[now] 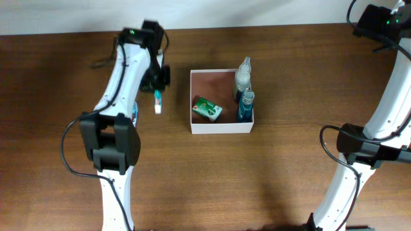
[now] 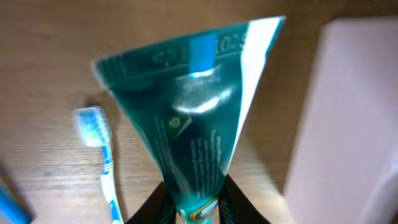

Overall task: Pack container
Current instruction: 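Lift the toothpaste tube and carry it right over the box, then lower the toothpaste into the box and open the left gripper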

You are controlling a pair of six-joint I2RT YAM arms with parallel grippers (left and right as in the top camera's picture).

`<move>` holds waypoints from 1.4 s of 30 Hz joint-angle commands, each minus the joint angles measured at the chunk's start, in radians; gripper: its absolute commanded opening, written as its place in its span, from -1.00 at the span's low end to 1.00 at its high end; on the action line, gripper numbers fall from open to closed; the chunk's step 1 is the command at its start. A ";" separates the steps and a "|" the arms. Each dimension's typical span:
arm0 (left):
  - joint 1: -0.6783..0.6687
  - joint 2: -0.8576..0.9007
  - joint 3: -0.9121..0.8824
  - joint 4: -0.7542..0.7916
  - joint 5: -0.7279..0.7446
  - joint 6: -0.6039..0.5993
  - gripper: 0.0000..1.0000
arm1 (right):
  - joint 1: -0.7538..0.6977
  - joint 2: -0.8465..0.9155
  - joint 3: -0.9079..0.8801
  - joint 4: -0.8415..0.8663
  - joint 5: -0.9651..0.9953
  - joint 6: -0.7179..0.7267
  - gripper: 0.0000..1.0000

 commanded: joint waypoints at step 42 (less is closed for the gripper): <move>-0.332 0.006 -0.017 0.161 0.003 0.114 -0.49 | 0.003 0.005 -0.003 -0.006 0.012 0.001 0.97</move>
